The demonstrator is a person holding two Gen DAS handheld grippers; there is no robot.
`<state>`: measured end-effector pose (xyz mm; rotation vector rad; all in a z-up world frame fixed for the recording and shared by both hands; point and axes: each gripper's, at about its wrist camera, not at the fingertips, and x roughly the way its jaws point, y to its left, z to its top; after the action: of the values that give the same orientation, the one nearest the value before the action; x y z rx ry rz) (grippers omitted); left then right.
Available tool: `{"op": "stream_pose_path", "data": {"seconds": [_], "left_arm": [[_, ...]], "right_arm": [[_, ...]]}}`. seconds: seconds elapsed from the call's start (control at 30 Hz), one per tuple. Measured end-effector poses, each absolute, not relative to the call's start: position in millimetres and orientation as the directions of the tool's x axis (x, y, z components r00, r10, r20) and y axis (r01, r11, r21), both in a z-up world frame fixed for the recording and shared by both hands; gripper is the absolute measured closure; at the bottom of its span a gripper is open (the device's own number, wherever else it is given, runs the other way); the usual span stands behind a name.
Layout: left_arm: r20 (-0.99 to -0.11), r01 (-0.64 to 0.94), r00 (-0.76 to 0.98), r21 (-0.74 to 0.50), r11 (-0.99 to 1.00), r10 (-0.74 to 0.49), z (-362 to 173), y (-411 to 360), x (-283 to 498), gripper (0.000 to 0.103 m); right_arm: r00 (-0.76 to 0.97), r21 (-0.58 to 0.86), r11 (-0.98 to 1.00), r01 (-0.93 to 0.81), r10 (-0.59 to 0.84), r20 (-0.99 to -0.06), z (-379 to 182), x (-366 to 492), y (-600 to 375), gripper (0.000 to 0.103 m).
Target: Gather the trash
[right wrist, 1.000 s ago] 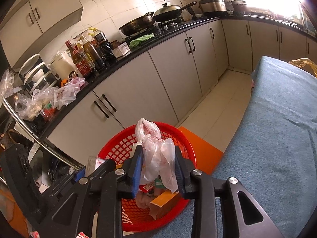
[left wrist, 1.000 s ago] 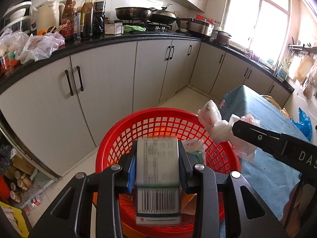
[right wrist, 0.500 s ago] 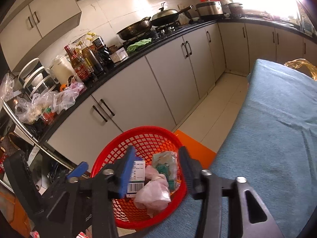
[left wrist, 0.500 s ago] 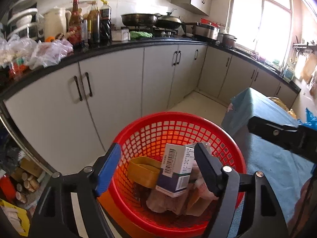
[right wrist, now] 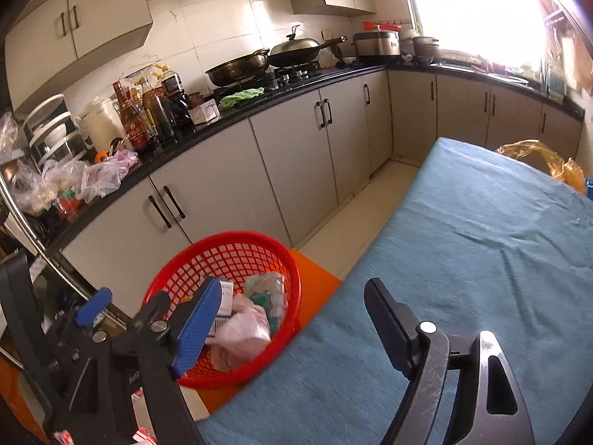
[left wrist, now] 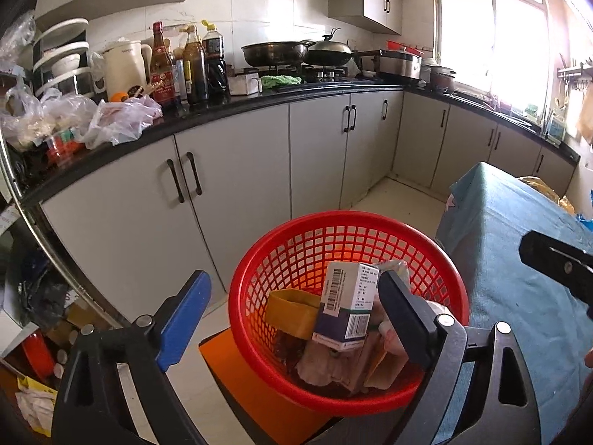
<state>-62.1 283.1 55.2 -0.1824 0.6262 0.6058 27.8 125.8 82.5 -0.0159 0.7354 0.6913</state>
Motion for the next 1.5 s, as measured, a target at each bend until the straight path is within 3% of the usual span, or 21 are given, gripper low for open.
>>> {"op": "stream_pose_path", "data": {"seconds": [0.37,0.7,0.93,1.5], "left_arm": [[-0.558,-0.61,0.635,0.063,0.79,0.534,71.6,253.8,-93.0,0.004],[-0.531,-0.579,0.634,0.154,0.8,0.561,76.5,211.6,-133.9,0.003],[-0.479,-0.605,0.624,0.203,0.77,0.617,67.8,185.6,-151.6,0.003],[-0.522,-0.573,0.618,0.214,0.792,0.588,51.1,178.7,-134.1,0.003]], "right_arm": [[0.611,0.074,0.783,-0.618,0.537,-0.582,90.0,-46.0,84.6,0.015],[0.715,-0.071,0.81,-0.582,0.468,-0.519,88.3,-104.8,29.5,0.009],[0.749,-0.103,0.824,-0.556,0.444,-0.491,80.2,-122.6,7.8,0.008],[0.778,-0.123,0.841,-0.528,0.42,-0.467,67.2,-113.1,-0.1,0.006]]}}
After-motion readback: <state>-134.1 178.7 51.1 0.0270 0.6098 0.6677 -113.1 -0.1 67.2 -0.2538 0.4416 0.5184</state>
